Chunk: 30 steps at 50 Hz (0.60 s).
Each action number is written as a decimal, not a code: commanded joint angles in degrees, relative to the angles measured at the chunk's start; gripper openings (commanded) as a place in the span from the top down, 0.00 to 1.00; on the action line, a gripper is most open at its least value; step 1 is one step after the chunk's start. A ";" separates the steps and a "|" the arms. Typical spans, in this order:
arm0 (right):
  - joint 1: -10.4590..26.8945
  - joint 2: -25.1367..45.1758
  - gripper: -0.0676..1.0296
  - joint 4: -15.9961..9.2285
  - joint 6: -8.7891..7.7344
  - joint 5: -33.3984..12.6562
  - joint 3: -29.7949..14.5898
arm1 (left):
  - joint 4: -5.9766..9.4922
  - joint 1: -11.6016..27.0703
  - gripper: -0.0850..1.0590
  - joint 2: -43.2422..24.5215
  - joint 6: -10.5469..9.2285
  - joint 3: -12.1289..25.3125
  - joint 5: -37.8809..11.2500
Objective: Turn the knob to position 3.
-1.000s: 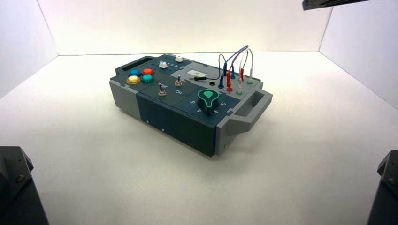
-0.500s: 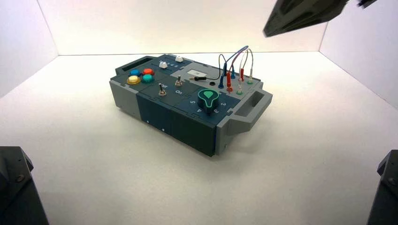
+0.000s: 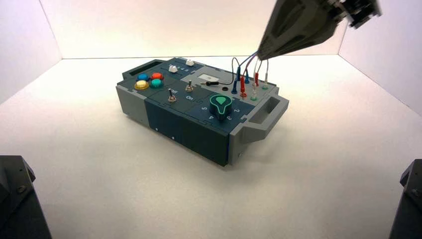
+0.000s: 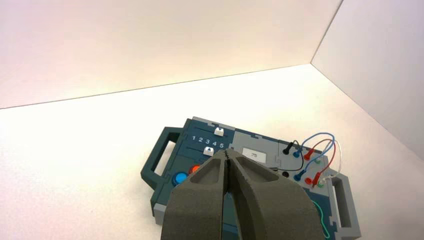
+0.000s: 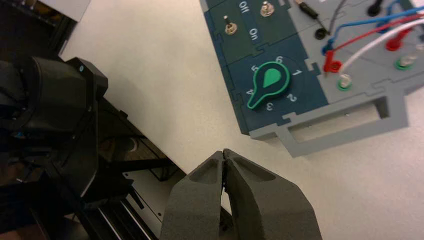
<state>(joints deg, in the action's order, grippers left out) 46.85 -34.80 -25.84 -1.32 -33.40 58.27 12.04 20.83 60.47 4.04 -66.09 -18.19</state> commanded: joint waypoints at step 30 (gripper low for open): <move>5.45 22.68 0.96 0.44 -2.02 9.76 -6.77 | 0.00 0.26 0.95 0.00 -0.09 0.70 0.53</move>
<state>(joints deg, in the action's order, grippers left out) 51.86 -13.54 -25.66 -2.90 -24.43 53.26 12.04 20.83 60.64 3.96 -66.09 -18.19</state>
